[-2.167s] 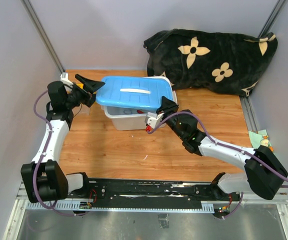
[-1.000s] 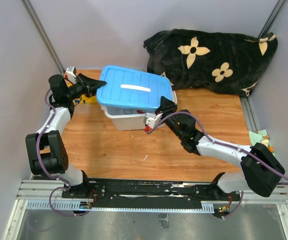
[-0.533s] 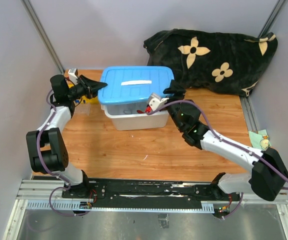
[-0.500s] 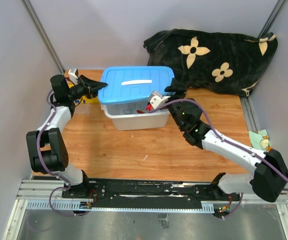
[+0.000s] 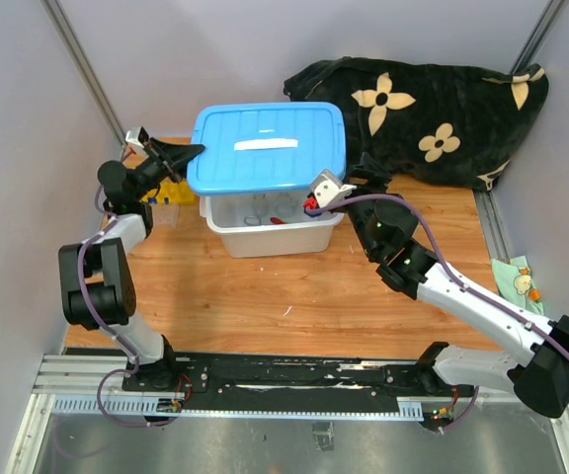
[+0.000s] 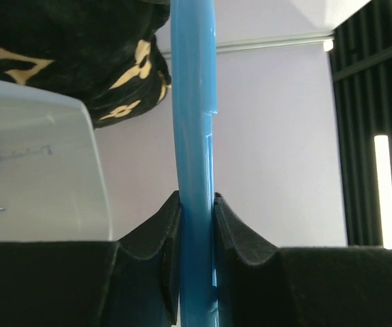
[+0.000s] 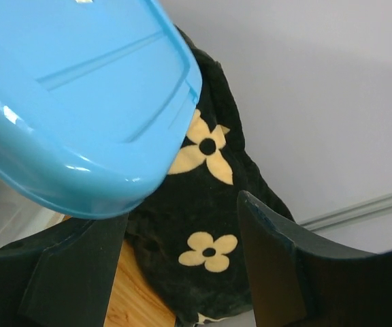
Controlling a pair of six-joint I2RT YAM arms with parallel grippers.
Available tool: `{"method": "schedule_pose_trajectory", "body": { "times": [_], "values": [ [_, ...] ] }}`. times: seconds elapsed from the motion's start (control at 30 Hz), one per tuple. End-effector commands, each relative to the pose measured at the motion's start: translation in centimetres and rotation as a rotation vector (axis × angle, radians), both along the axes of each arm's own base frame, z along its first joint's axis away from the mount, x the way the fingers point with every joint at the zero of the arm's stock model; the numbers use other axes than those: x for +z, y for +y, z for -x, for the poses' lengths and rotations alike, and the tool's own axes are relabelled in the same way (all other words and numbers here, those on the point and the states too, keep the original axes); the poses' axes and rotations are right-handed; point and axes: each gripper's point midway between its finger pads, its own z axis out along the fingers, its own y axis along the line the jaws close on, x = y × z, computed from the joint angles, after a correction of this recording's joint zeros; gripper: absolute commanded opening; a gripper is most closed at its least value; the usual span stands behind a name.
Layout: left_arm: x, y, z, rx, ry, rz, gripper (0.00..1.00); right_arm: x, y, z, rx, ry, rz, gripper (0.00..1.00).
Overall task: Organize the chemistry lab equipment
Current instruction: Close the lid of the storage box.
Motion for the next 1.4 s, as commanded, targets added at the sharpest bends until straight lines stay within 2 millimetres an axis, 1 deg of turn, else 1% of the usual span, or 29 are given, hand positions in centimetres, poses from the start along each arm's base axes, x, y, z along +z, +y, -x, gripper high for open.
{"method": "schedule_pose_trajectory", "body": {
  "times": [0.0,0.1,0.33,0.47,0.57,0.6,0.67,0.77,0.87,0.93,1.03,1.17,1.37],
  "values": [
    [4.2,1.4,2.1,-0.002,-0.184,0.274,0.00,1.5,-0.8,1.0,-0.027,-0.032,-0.072,0.67],
    [4.6,2.0,2.3,-0.014,-0.188,0.364,0.00,1.1,-0.9,1.0,-0.029,-0.020,-0.080,0.69],
    [4.8,2.3,2.2,-0.010,-0.179,0.397,0.00,0.2,-1.0,0.7,-0.047,-0.004,-0.053,0.70],
    [4.0,2.3,2.3,-0.003,-0.147,0.392,0.00,0.3,-1.3,0.3,-0.089,-0.021,-0.044,0.71],
    [2.6,1.8,2.1,0.016,-0.087,0.346,0.00,1.4,-2.5,-0.6,-0.198,-0.055,-0.070,0.71],
    [2.2,1.7,2.1,0.026,-0.070,0.329,0.00,1.8,-3.0,-0.9,-0.236,-0.054,-0.095,0.71],
    [1.7,1.4,2.1,0.039,-0.049,0.300,0.00,2.7,-3.9,-1.6,-0.302,-0.023,-0.204,0.71],
    [0.9,1.2,2.1,0.062,-0.026,0.280,0.00,3.6,-5.9,-2.8,-0.359,0.117,-0.433,0.68],
    [0.2,1.3,2.0,0.092,-0.005,0.253,0.00,4.1,-8.3,-3.7,-0.373,0.237,-0.655,0.64],
    [-0.5,1.3,1.7,0.119,0.015,0.223,0.00,4.7,-9.6,-3.8,-0.371,0.258,-0.738,0.62],
    [-1.6,1.3,1.3,0.164,0.051,0.164,0.00,5.2,-10.1,-3.7,-0.361,0.250,-0.768,0.62],
    [-3.4,1.0,1.1,0.201,0.096,0.140,0.00,4.8,-10.1,-3.8,-0.363,0.266,-0.770,0.62],
    [-4.8,-0.2,1.0,0.193,0.128,0.138,0.00,4.2,-10.1,-3.8,-0.365,0.270,-0.766,0.62]
  ]
}}
